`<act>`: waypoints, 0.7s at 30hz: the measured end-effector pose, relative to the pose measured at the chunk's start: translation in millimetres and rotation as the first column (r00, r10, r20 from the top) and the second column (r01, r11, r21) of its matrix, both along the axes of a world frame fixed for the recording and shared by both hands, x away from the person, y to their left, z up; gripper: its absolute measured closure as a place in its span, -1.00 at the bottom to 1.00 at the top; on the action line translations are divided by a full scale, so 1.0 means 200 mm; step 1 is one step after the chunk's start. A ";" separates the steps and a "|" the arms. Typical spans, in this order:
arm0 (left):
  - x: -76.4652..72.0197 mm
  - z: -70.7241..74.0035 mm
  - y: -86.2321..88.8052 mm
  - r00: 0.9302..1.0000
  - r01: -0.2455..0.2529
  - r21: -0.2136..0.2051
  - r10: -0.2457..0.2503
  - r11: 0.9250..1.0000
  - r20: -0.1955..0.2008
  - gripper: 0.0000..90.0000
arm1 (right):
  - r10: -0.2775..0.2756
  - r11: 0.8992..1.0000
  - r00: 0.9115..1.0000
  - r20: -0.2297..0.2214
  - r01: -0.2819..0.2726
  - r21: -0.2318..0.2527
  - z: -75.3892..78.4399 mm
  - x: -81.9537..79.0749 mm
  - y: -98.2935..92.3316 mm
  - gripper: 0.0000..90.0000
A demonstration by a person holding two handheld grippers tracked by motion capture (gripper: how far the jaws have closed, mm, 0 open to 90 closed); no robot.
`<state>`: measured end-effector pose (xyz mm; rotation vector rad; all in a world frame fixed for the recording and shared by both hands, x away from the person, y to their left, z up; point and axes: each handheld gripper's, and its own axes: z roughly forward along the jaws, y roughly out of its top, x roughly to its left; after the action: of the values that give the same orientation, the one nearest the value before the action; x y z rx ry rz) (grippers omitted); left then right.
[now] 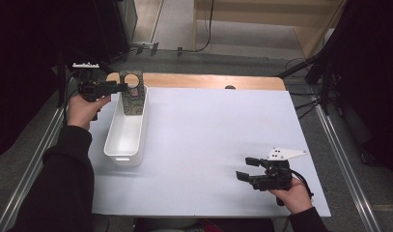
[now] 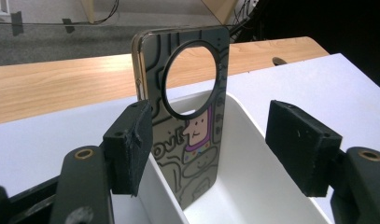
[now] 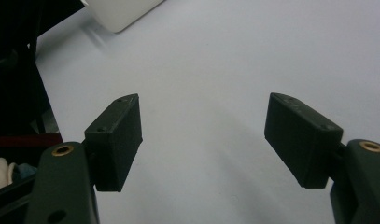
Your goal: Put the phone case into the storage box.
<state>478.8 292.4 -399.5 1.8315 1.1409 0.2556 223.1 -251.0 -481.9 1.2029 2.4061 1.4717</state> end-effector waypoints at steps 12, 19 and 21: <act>-0.12 0.07 0.00 0.999 0.032 0.010 -0.032 0.999 0.015 -0.35 | 0.006 1.000 1.000 0.013 -0.005 -0.008 0.02 0.03 -0.02 -0.41; -0.20 0.10 -0.04 0.997 0.077 0.026 -0.078 0.997 0.018 -0.35 | -0.012 1.000 1.000 0.009 0.013 -0.016 0.04 0.04 -0.02 -0.41; -0.23 0.11 -0.06 0.996 0.089 0.027 -0.090 0.996 0.028 -0.35 | -0.011 1.000 1.000 0.007 0.011 -0.020 0.04 0.04 -0.02 -0.41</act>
<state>433.1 280.8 -377.6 1.8909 1.0370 0.2451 231.3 -255.2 -474.1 1.2030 2.3994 1.4429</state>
